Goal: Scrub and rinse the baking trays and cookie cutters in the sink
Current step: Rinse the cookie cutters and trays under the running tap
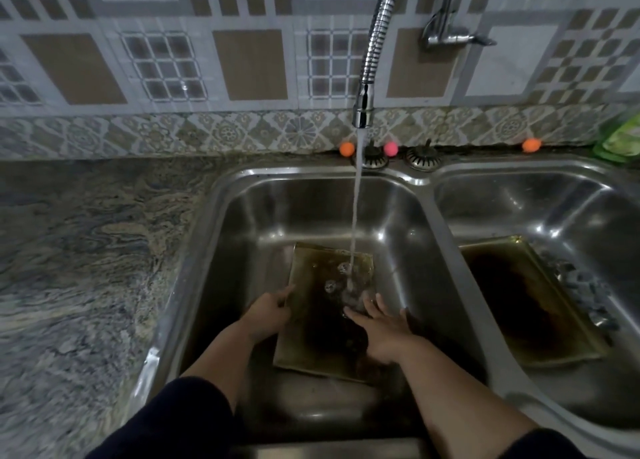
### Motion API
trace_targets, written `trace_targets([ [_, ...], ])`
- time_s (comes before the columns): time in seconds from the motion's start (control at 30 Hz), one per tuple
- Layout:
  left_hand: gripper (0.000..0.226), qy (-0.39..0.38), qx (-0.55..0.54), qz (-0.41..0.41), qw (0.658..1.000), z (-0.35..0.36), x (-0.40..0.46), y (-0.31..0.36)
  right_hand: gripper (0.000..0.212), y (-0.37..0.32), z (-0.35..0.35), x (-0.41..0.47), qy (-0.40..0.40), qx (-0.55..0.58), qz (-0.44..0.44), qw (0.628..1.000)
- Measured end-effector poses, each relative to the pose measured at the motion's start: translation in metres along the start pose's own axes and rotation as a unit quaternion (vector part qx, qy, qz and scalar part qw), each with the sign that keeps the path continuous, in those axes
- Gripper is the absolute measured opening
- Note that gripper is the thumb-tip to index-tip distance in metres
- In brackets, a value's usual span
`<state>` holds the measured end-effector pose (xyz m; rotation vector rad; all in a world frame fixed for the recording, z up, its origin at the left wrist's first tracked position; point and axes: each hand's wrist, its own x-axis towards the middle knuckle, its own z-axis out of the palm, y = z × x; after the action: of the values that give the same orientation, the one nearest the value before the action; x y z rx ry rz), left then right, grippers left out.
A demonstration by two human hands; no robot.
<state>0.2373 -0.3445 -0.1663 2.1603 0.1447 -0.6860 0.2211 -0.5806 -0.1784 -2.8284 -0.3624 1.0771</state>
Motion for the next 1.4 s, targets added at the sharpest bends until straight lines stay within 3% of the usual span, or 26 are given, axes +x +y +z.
trace_targets([
  [0.1, 0.07, 0.004, -0.039, -0.004, 0.999, 0.008, -0.004, 0.011, 0.091, 0.001, 0.0, 0.0, 0.007, 0.045, -0.012, 0.999],
  [0.2, 0.093, 0.061, 0.049, 0.028, 0.997, 0.012, -0.008, 0.022, 0.085, -0.001, -0.003, -0.001, 0.017, 0.106, -0.008, 0.994],
  [0.3, 0.097, 0.122, 0.055, 0.09, 0.987, 0.014, -0.016, 0.034, 0.073, -0.008, -0.011, -0.002, 0.035, 0.265, -0.002, 0.964],
  [0.47, 0.087, 0.215, -0.009, 0.182, 0.96, 0.021, -0.031, 0.062, 0.057, -0.031, -0.08, -0.027, 0.124, 0.511, -0.026, 0.85],
  [0.63, 0.067, 0.296, 0.073, 0.296, 0.905, 0.029, -0.044, 0.101, 0.061, -0.047, -0.161, -0.033, 0.132, 0.703, -0.022, 0.699],
  [0.73, 0.067, 0.32, 0.139, 0.328, 0.878, 0.031, -0.048, 0.111, 0.046, -0.046, -0.183, -0.042, 0.156, 0.768, 0.003, 0.621],
  [0.83, 0.059, 0.271, 0.12, 0.34, 0.892, 0.032, -0.05, 0.114, 0.035, -0.043, -0.183, -0.046, 0.176, 0.791, 0.007, 0.587],
  [0.93, 0.047, 0.19, -0.023, 0.327, 0.925, 0.037, -0.051, 0.128, 0.028, -0.042, -0.169, -0.055, 0.148, 0.828, -0.048, 0.539],
  [1.07, 0.047, 0.193, -0.055, 0.264, 0.943, 0.033, -0.029, 0.153, 0.027, -0.039, -0.146, -0.072, 0.099, 0.833, -0.138, 0.526],
  [1.17, 0.051, 0.195, -0.04, 0.222, 0.955, 0.024, -0.009, 0.163, 0.033, -0.025, -0.138, -0.084, 0.07, 0.823, -0.165, 0.54],
  [1.3, 0.057, 0.21, -0.045, 0.226, 0.95, 0.022, 0.006, 0.156, 0.036, -0.009, -0.141, -0.097, 0.084, 0.822, -0.193, 0.529],
  [1.4, 0.057, 0.206, -0.073, 0.178, 0.959, 0.03, 0.005, 0.14, 0.04, -0.004, -0.147, -0.097, 0.113, 0.824, -0.208, 0.515],
])
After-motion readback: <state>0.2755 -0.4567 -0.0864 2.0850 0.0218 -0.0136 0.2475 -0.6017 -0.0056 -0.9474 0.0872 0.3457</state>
